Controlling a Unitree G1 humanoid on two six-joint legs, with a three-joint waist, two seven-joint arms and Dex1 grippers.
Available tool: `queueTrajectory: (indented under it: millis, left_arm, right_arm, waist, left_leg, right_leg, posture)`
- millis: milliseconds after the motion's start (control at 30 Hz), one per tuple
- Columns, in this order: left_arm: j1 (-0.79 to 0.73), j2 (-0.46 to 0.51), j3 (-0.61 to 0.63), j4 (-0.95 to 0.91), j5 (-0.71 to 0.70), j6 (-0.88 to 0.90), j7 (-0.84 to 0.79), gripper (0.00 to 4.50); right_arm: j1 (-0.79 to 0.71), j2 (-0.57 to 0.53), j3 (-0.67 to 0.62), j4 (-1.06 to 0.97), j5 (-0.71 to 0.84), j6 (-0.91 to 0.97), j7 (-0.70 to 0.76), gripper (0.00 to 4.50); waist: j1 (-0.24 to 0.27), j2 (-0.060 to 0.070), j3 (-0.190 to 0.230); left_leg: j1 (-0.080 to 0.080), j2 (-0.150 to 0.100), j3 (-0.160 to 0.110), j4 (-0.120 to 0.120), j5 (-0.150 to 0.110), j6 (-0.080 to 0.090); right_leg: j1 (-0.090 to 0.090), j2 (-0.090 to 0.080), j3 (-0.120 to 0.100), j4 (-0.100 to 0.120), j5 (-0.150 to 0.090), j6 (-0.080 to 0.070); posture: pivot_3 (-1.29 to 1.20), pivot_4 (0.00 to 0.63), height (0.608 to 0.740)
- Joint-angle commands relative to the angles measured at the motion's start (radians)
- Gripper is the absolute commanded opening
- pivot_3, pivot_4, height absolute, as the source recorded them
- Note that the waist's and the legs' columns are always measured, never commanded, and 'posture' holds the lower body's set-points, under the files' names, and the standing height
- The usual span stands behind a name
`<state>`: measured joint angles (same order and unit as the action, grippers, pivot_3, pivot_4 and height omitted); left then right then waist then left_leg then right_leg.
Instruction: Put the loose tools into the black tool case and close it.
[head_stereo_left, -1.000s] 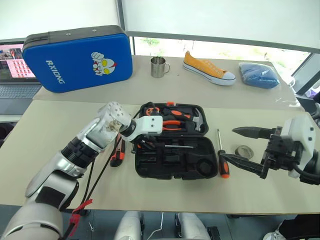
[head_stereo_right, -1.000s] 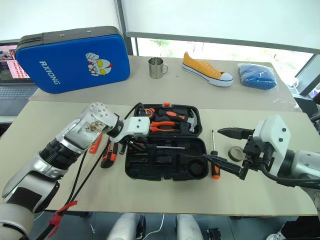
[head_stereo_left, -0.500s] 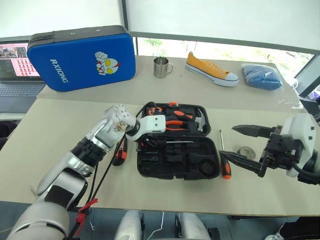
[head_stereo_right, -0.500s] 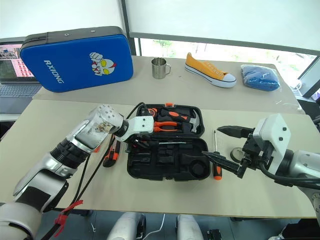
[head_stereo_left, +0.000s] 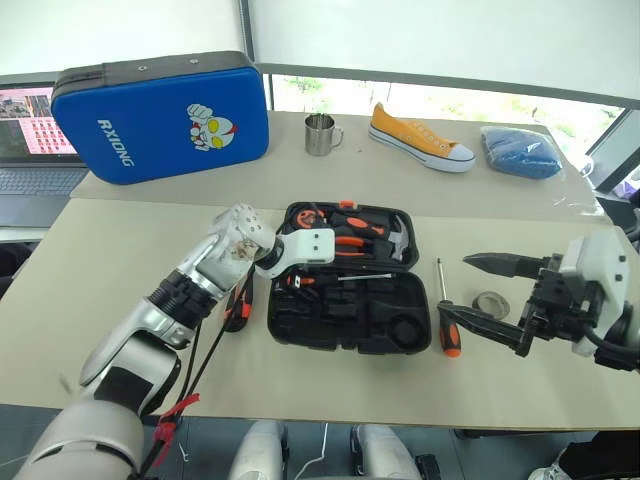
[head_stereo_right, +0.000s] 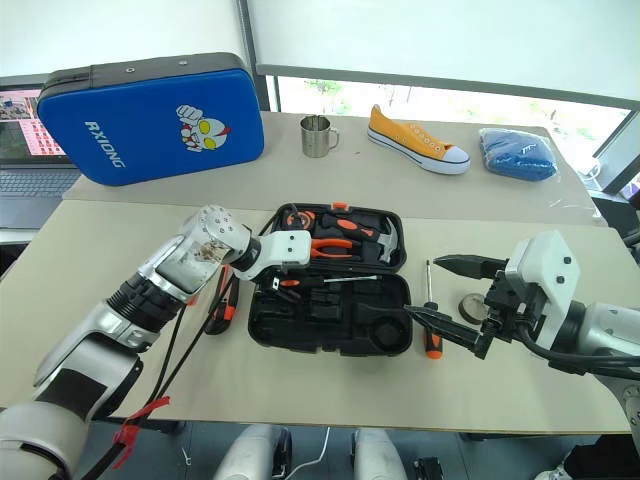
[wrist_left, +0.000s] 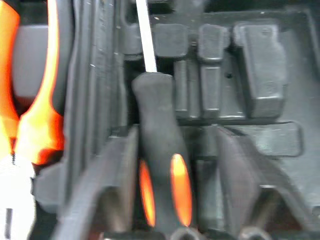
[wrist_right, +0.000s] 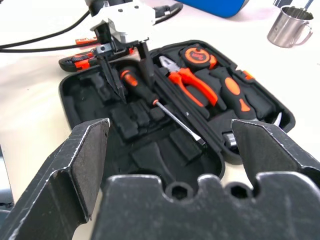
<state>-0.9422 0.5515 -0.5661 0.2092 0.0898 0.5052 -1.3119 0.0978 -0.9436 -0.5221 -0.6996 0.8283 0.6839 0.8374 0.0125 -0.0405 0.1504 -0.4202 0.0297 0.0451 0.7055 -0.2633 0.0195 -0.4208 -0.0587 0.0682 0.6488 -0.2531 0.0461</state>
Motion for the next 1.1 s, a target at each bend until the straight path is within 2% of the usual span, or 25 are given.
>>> queueTrajectory:
  millis: [33, 100, 200, 400, 433, 933, 1100]
  left_arm:
    - [-0.05, 0.007, 0.061, -0.045, -0.012, 0.002, 0.002, 3.14]
    - [-0.065, 0.009, 0.081, -0.056, -0.025, 0.005, -0.002, 3.14]
    - [-0.079, 0.01, 0.09, -0.058, -0.035, -0.019, -0.016, 2.43]
    - [-0.08, -0.028, 0.059, 0.009, 0.009, -0.111, 0.01, 0.25]
    - [-0.078, -0.036, 0.055, 0.021, 0.009, -0.122, 0.006, 0.02]
    - [-0.059, -0.095, -0.006, 0.124, 0.087, -0.197, -0.002, 0.02]
    - [-0.028, -0.101, -0.06, 0.133, 0.154, -0.295, 0.013, 0.02]
  right_arm:
    - [0.003, 0.002, -0.015, -0.018, 0.005, -0.019, 0.005, 4.5]
    - [0.006, 0.004, -0.017, -0.017, 0.004, -0.021, 0.008, 4.5]
    - [0.008, 0.006, -0.016, -0.012, 0.001, -0.023, 0.011, 4.5]
    - [0.01, 0.006, -0.011, -0.01, -0.011, -0.028, 0.015, 4.5]
    - [0.012, 0.006, -0.014, -0.008, -0.014, -0.028, 0.017, 4.5]
    - [0.041, 0.011, -0.034, -0.012, -0.02, -0.024, 0.01, 4.5]
    - [0.036, 0.015, -0.022, -0.013, -0.02, -0.023, 0.001, 4.5]
  waist:
    - [0.001, 0.0, 0.0]
    - [0.001, 0.0, 0.0]
    - [0.0, 0.0, 0.0]
    - [0.0, 0.0, 0.0]
    - [0.0, 0.0, 0.0]
    - [0.001, 0.0, 0.0]
    - [0.001, 0.0, 0.0]
  left_leg:
    - [0.0, 0.0, 0.0, 0.0, 0.0, 0.0]
    - [0.0, 0.0, 0.0, 0.0, 0.0, 0.0]
    - [0.0, 0.0, 0.0, 0.0, 0.0, 0.0]
    - [0.0, 0.0, 0.0, 0.0, 0.0, 0.0]
    - [0.0, 0.0, 0.0, 0.0, 0.0, 0.0]
    - [0.0, 0.0, 0.0, 0.0, 0.0, 0.0]
    - [0.001, 0.0, 0.0, 0.0, 0.0, 0.0]
  right_leg:
    - [0.0, 0.0, 0.0, 0.0, 0.0, 0.0]
    - [0.0, 0.0, 0.0, 0.0, 0.0, 0.0]
    - [0.0, 0.0, 0.0, 0.0, 0.0, 0.0]
    - [0.0, 0.0, 0.0, 0.0, 0.0, 0.0]
    - [0.0, 0.0, 0.0, 0.0, 0.0, 0.0]
    - [0.0, 0.0, 0.0, 0.0, 0.0, 0.0]
    - [0.001, 0.0, 0.0, 0.0, 0.0, 0.0]
  posture:
    - [0.0, 0.15, 0.739]
    - [0.0, 0.15, 0.739]
    - [0.0, 0.15, 0.739]
    - [0.0, 0.15, 0.739]
    - [0.0, 0.15, 0.739]
    - [0.0, 0.15, 0.739]
    - [0.0, 0.15, 0.739]
